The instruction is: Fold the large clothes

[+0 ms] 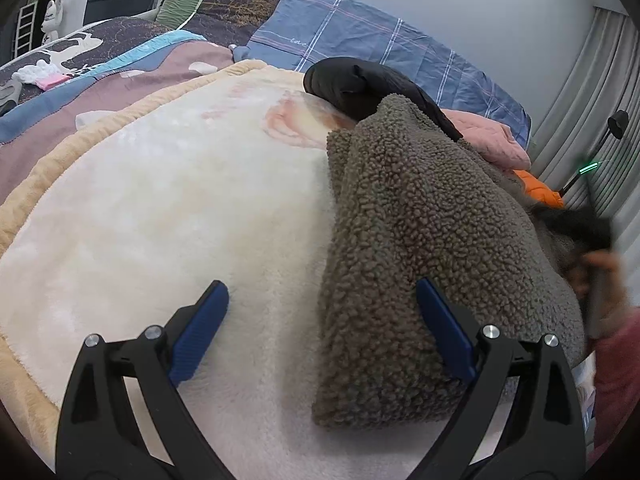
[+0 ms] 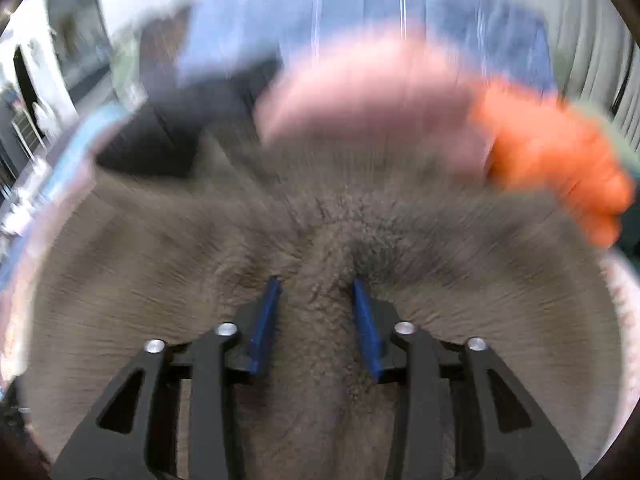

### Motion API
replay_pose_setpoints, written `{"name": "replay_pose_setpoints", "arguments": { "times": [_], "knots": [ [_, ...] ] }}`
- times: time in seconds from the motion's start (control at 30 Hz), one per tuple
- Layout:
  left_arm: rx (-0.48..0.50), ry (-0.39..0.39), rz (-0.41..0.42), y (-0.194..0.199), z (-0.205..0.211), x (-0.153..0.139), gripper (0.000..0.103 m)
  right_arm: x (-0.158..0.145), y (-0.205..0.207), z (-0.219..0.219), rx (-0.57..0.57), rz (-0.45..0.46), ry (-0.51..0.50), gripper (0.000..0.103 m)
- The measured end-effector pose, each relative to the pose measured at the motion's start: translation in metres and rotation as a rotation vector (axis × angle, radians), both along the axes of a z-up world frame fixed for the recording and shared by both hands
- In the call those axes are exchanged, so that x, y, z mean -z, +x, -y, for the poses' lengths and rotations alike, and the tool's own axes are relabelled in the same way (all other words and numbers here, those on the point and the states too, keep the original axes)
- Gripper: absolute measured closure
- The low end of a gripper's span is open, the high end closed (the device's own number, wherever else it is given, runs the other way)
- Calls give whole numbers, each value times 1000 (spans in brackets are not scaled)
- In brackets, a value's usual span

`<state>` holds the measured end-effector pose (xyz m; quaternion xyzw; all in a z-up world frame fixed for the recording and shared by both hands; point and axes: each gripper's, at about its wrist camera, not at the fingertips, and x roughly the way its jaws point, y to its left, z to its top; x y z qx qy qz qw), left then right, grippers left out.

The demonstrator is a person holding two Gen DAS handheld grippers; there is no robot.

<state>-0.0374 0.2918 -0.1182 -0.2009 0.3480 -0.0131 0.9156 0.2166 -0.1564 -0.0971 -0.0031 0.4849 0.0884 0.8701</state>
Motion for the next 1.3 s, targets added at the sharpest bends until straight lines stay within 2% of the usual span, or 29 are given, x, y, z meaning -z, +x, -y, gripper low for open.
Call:
{"name": "replay_pose_setpoints", "arguments": {
  "times": [0.13,0.37,0.4,0.47,0.53,0.63,0.7,0.8,0.83,0.9,1.0,1.1,1.23,1.3],
  "knots": [
    [10,-15,-9,3,-2,2,5,-8,-8,-9,-9,54,-81,49],
    [44,-34,-20,5,-9,-7,5,-22,-14,2,4,60,-37,47],
    [52,-27,-15,6,-13,-10,6,-26,-19,6,14,68,-35,45],
    [55,3,-12,9,-17,-16,6,-37,-39,8,61,112,-47,32],
    [80,26,-10,15,-21,-21,6,-51,-65,1,51,164,-39,29],
    [137,16,-16,35,-29,-25,6,-68,-112,-32,-83,257,-76,28],
    [150,-7,-31,56,-35,-26,6,-76,-143,-58,-199,333,-126,19],
    [199,-88,-49,86,-37,-29,7,-88,-191,-104,-422,444,-196,11],
    [223,-119,-55,98,-37,-30,7,-88,-208,-120,-502,478,-218,7],
    [264,-159,-67,119,-34,-30,7,-81,-235,-143,-620,524,-269,5],
    [312,-188,-107,148,-29,-19,7,-66,-256,-167,-712,559,-361,5],
    [381,-275,-135,165,-26,3,5,-45,-278,-181,-810,578,-448,5],
    [423,-329,-11,153,-34,15,6,-19,-293,-194,-898,611,-583,5],
    [419,-353,15,147,-38,16,8,-13,-292,-197,-899,610,-615,5]
  ]
}}
